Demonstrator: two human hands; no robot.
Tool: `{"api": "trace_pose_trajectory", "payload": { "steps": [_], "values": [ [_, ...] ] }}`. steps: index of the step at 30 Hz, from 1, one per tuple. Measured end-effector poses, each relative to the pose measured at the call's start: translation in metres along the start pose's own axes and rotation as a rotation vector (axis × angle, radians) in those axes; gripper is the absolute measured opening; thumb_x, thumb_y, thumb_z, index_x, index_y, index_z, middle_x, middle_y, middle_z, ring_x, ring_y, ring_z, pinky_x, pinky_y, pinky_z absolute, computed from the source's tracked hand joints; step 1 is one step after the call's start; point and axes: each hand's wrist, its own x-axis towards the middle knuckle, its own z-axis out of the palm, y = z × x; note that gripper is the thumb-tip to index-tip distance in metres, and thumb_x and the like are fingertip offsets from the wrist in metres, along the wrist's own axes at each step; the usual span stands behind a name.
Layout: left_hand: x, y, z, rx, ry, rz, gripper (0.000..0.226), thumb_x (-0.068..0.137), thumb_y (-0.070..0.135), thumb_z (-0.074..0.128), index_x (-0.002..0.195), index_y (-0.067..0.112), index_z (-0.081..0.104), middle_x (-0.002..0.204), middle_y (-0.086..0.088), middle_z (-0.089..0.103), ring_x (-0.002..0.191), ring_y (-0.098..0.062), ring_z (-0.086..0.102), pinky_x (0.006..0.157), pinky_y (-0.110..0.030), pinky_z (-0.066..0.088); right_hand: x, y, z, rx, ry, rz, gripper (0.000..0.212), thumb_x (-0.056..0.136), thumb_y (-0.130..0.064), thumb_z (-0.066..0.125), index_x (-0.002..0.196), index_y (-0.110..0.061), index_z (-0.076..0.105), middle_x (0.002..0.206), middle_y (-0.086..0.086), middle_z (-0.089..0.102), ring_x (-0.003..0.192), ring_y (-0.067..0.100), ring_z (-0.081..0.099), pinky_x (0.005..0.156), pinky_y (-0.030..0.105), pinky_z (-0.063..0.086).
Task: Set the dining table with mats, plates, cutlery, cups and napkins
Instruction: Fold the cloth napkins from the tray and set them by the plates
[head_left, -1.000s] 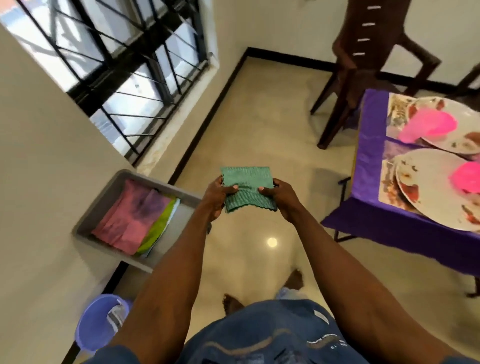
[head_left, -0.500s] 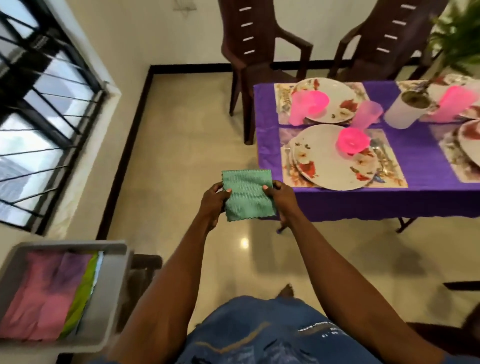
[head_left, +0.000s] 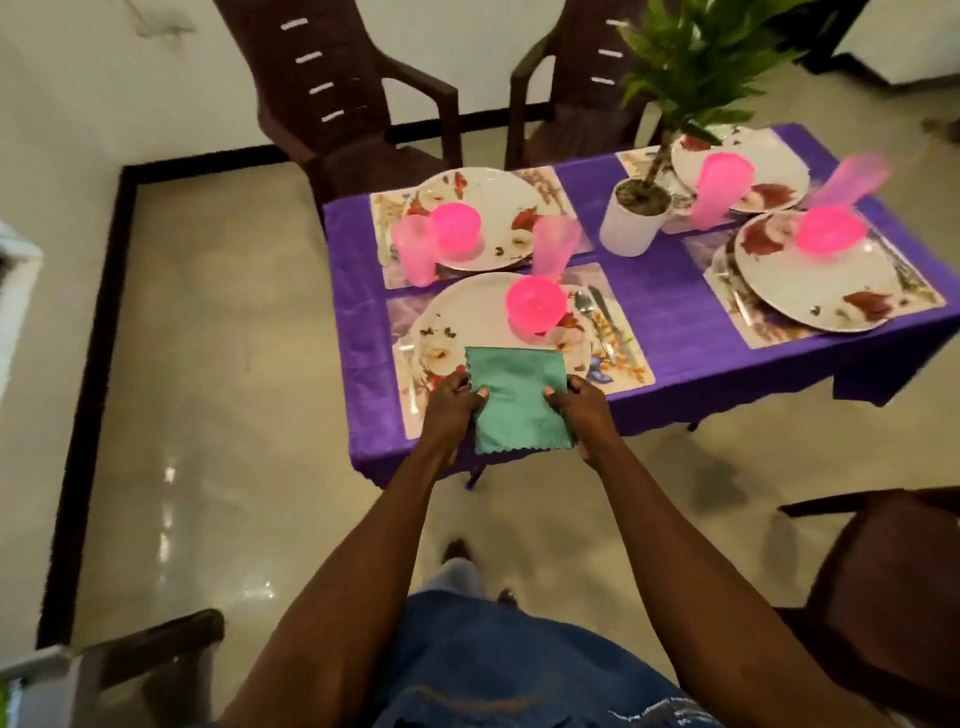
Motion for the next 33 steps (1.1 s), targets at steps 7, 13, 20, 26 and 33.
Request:
{"api": "trace_pose_trajectory", "payload": {
  "steps": [7, 13, 20, 26, 33],
  "values": [
    [0.072, 0.021, 0.109, 0.178, -0.090, 0.099, 0.026, 0.090, 0.001, 0.060, 0.115, 0.005, 0.064, 0.099, 0.001, 0.069, 0.081, -0.006, 0.065, 0.066, -0.014, 0.051, 0.060, -0.041, -0.085, 0.047, 0.194, -0.025, 0.020, 0.089, -0.006, 0.065, 0.108, -0.012, 0.067, 0.102, 0.009, 0.073, 0.087, 0.023, 0.070, 0.076, 0.038, 0.058],
    [0.119, 0.035, 0.181, 0.184, -0.155, 0.085, 0.029, 0.091, -0.002, 0.057, 0.119, 0.003, 0.062, 0.108, -0.002, 0.069, 0.093, -0.014, 0.067, 0.070, -0.015, 0.053, 0.108, -0.084, -0.138, -0.030, 0.298, -0.033, 0.016, 0.089, -0.006, 0.065, 0.101, -0.016, 0.068, 0.100, 0.007, 0.073, 0.086, 0.023, 0.069, 0.080, 0.037, 0.056],
    [0.167, 0.029, 0.220, 0.245, -0.061, 0.040, 0.026, 0.087, 0.002, 0.060, 0.113, 0.003, 0.065, 0.108, -0.007, 0.072, 0.099, -0.023, 0.069, 0.086, -0.037, 0.055, 0.167, -0.105, -0.171, -0.080, 0.267, -0.018, 0.015, 0.089, -0.003, 0.063, 0.098, -0.014, 0.069, 0.098, 0.010, 0.072, 0.079, 0.022, 0.067, 0.074, 0.033, 0.055],
    [0.193, 0.030, 0.264, 0.310, 0.080, 0.066, 0.035, 0.080, 0.000, 0.061, 0.112, 0.010, 0.071, 0.103, 0.000, 0.074, 0.090, -0.013, 0.068, 0.076, -0.022, 0.053, 0.226, -0.126, -0.199, -0.183, 0.207, -0.005, 0.020, 0.083, 0.007, 0.058, 0.083, -0.012, 0.064, 0.083, 0.009, 0.066, 0.067, 0.021, 0.059, 0.063, 0.029, 0.048],
    [0.205, 0.027, 0.306, 0.393, 0.466, 0.045, 0.033, 0.078, 0.004, 0.058, 0.108, 0.015, 0.068, 0.102, -0.002, 0.071, 0.092, -0.021, 0.064, 0.083, -0.038, 0.052, 0.274, -0.136, -0.222, -0.461, 0.035, -0.057, 0.019, 0.075, -0.002, 0.066, 0.091, -0.011, 0.068, 0.085, 0.005, 0.070, 0.072, 0.020, 0.065, 0.060, 0.023, 0.054]
  ]
}}
